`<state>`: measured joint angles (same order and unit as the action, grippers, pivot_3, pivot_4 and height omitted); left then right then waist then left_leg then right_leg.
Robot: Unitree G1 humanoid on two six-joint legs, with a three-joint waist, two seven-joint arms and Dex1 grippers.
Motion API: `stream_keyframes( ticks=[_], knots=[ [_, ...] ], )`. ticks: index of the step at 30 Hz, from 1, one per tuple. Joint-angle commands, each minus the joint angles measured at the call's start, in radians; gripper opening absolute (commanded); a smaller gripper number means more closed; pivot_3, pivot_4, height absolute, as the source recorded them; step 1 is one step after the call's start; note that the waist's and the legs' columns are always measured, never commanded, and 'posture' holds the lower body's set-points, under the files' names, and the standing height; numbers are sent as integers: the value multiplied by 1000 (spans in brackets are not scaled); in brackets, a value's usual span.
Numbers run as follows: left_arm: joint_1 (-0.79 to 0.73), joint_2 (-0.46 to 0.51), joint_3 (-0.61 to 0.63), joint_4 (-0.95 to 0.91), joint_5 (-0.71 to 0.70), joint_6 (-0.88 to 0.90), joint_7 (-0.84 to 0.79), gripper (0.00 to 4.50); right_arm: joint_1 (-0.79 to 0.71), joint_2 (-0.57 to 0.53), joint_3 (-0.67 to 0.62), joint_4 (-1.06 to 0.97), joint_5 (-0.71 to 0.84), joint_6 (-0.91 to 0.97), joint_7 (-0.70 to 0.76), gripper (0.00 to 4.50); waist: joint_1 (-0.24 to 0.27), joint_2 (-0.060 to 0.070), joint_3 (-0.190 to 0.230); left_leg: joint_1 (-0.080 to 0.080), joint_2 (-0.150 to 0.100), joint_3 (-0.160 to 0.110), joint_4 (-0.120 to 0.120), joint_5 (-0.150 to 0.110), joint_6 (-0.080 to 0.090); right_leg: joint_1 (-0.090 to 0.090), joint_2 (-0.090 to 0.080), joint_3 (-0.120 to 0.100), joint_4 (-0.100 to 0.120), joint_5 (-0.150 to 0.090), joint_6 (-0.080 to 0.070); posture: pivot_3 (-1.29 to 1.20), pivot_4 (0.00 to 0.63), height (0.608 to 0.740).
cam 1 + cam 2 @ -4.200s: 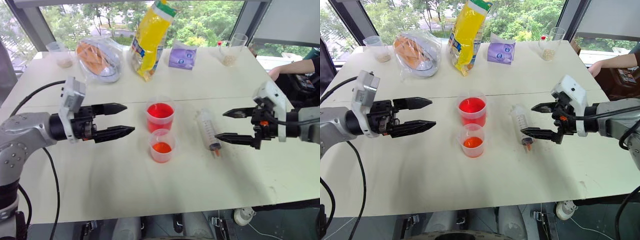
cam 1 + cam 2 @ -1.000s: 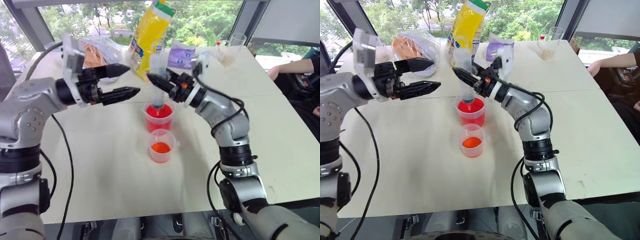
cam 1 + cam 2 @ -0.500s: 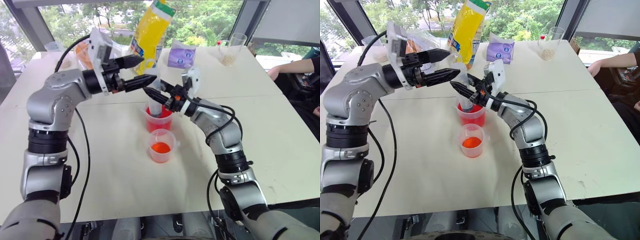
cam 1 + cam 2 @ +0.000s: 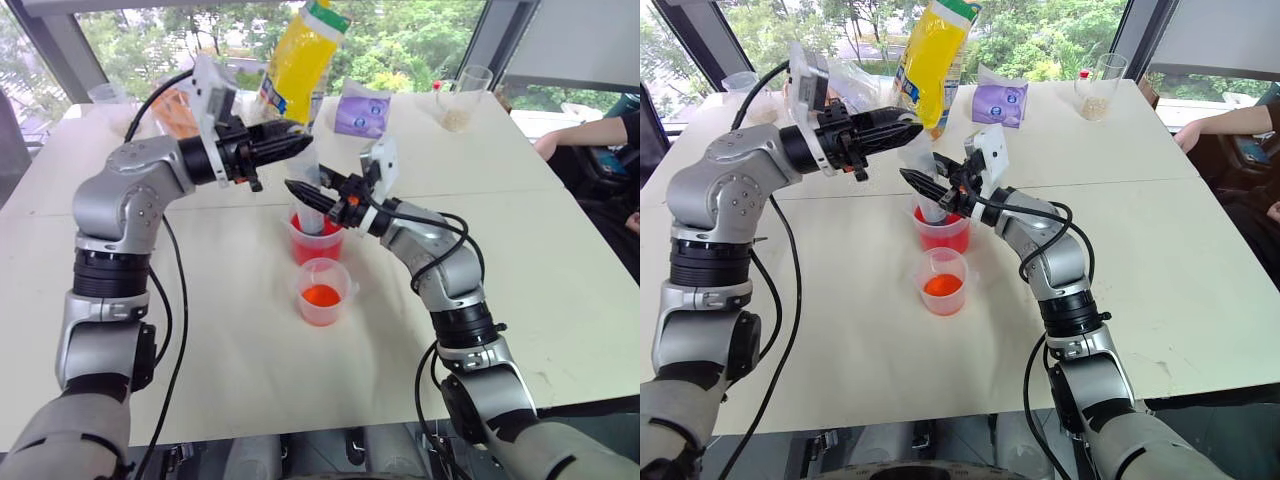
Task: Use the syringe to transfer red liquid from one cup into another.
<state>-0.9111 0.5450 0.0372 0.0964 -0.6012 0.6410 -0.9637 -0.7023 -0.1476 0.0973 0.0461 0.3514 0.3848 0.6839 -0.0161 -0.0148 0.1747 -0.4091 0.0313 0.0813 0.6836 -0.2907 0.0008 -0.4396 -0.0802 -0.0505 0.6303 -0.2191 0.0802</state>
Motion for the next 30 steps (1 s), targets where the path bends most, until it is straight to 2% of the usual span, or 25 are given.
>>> stream_keyframes(
  ticks=[1, 30],
  knots=[
    [-10, 17, 16, -33, -4, 3, -12, 43, -21, 1, -8, -21, 6, -19, 2, 1425, 0, 0, 0, 0, 0, 0, 0, 0, 0, 0, 0, 0, 0, 0, 0, 0, 150, 740],
    [-223, 31, 60, 118, 35, -67, -7, 43, 44, -8, 19, 43, -11, -27, 29, 1425, 1, 0, 0, 0, 0, 0, 0, 0, 0, 0, 0, 0, 0, 0, 0, 0, 150, 740]
  ],
)
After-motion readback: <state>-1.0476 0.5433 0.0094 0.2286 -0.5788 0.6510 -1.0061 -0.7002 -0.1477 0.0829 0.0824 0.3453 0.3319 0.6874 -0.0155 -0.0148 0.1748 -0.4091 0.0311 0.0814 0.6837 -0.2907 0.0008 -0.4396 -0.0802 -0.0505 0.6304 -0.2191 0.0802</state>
